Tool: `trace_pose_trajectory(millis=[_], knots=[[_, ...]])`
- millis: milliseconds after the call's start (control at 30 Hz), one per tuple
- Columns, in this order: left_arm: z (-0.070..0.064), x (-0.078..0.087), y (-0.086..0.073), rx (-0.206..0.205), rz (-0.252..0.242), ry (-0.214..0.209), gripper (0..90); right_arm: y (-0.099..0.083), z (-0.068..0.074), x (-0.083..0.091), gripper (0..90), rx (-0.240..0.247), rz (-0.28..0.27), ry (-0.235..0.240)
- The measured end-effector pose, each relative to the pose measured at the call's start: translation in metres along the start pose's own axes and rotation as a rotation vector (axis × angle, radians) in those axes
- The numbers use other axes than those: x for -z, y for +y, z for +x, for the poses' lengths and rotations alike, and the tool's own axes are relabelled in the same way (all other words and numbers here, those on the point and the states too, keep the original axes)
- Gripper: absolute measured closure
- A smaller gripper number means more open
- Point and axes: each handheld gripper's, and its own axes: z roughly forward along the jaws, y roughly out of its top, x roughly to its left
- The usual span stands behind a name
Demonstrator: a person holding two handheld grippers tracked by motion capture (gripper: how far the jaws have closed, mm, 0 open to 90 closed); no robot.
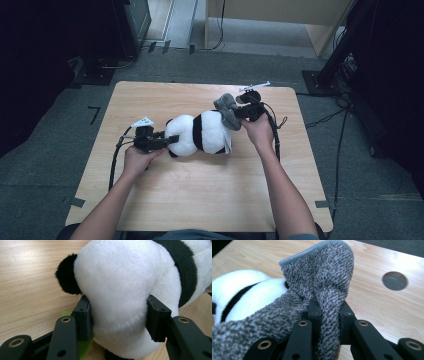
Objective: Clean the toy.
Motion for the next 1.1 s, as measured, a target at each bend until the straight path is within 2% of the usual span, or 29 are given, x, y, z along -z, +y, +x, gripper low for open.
trace_pose_trajectory(millis=[67, 200, 367, 567, 767, 833, 933, 1033, 1100], knots=[[0.0, 0.0, 0.0, 0.004, 0.0, -0.001, 47.4, 0.005, 0.005, 0.007, 78.1, 0.006, -0.035, 0.007], [0.0, 0.0, 0.0, 0.005, -0.001, 0.001, 47.5, 0.022, 0.029, 0.021, 78.1, 0.066, -0.09, 0.038], [-0.001, 0.0, 0.0, 0.005, -0.003, 0.0, 47.4, 0.04, 0.065, 0.017, 78.1, 0.129, -0.104, 0.094], [-0.001, 0.0, 0.0, -0.003, -0.005, 0.004, 47.3, 0.049, 0.103, -0.008, 78.0, 0.165, -0.093, 0.175], [-0.002, 0.0, 0.0, -0.002, -0.006, 0.003, 47.3, 0.048, 0.136, -0.041, 77.9, 0.178, -0.043, 0.232], [-0.001, 0.001, 0.0, -0.006, -0.003, 0.004, 47.3, 0.047, 0.144, -0.05, 77.9, 0.174, -0.035, 0.255], [-0.002, 0.001, 0.0, -0.007, -0.001, 0.007, 47.2, 0.045, 0.154, -0.064, 77.7, 0.177, -0.009, 0.258], [-0.002, 0.002, 0.0, 0.005, 0.007, 0.002, 46.8, 0.039, 0.158, -0.081, 76.5, 0.188, 0.045, 0.249], [-0.002, 0.001, 0.0, 0.004, 0.007, 0.004, 46.9, 0.033, 0.157, -0.087, 76.5, 0.194, 0.05, 0.256]])
